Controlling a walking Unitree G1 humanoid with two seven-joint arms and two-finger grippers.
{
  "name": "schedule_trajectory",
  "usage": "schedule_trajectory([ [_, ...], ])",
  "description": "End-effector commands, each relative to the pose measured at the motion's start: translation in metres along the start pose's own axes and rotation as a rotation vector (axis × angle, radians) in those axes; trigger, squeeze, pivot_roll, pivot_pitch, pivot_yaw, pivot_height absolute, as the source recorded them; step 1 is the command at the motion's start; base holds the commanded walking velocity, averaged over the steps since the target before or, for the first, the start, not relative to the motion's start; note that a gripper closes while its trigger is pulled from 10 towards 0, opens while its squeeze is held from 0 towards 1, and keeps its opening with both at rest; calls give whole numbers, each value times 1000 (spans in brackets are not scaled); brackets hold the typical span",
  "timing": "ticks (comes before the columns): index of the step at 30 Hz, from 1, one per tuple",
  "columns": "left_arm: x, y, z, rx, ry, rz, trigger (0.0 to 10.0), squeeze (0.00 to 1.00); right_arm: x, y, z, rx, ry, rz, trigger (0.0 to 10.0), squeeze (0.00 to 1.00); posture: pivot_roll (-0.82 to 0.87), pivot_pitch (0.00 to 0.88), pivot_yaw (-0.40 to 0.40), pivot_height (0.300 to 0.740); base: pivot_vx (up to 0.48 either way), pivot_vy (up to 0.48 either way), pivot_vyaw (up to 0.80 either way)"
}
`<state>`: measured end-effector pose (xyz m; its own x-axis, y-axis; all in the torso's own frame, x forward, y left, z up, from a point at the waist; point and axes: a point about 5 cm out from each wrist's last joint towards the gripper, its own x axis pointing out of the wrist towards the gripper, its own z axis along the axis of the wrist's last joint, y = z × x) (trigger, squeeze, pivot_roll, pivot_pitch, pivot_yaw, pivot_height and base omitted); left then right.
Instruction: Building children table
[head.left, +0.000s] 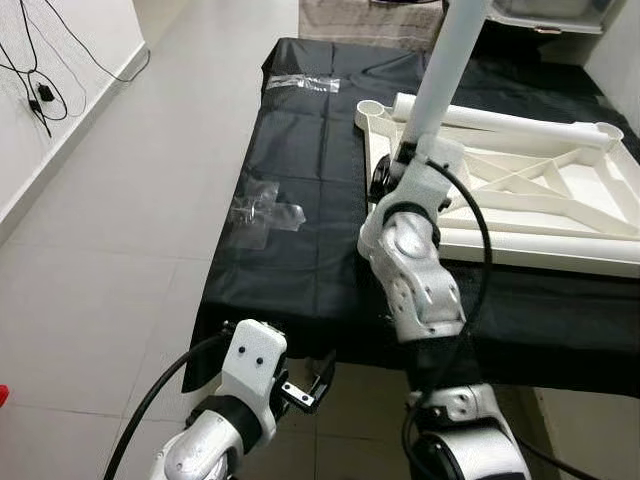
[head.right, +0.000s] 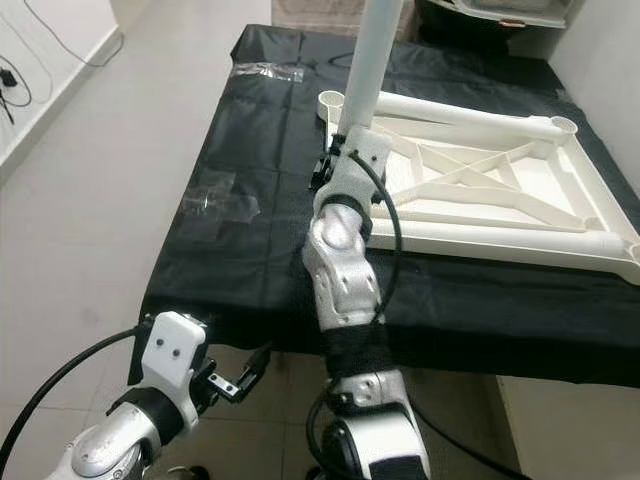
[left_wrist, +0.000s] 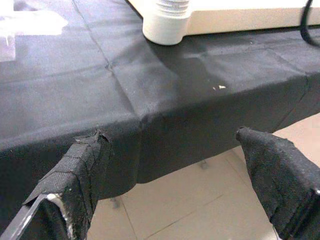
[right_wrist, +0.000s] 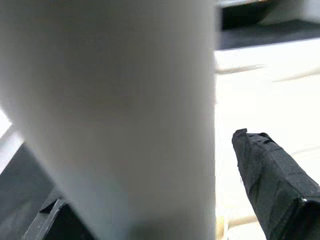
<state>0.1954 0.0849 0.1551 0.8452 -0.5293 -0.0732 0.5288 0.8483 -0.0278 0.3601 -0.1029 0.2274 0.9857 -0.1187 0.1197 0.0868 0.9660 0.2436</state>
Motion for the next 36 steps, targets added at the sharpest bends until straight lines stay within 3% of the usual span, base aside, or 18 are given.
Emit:
schedule_trajectory([
  [1,0,-1,-6,-4,24,-8,10000,0,-2,3,-4,21,8,55,10000,0,68,210,-58,740,0,0,0],
  [2,0,-1,-6,-4,24,-9,10000,0,0,-2,-2,26,-4,182,10000,0,65,209,-59,740,0,0,0],
  [3,0,-1,-6,-4,24,-9,10000,0,4,-10,-1,32,-1,234,10000,0,65,209,-59,740,0,0,0],
  [6,0,-1,-6,-4,23,-10,10000,0,9,-18,3,37,-7,288,10000,0,65,211,-55,740,0,0,0],
  [15,0,-1,-6,-1,23,-11,10000,0,17,-24,11,17,-43,379,10000,0,72,212,-58,740,0,0,0],
  [19,0,-1,-6,-2,23,-11,10000,0,20,-26,12,-51,-48,522,10000,0,70,214,-60,740,0,0,0],
  [24,1,-2,-6,-4,21,-14,10000,0,22,-30,8,-73,-15,626,10000,0,67,217,-62,740,0,0,0],
  [36,2,-3,-5,-3,16,-15,10000,0,46,-36,25,-100,-15,698,10000,0,69,221,-69,740,0,0,0],
])
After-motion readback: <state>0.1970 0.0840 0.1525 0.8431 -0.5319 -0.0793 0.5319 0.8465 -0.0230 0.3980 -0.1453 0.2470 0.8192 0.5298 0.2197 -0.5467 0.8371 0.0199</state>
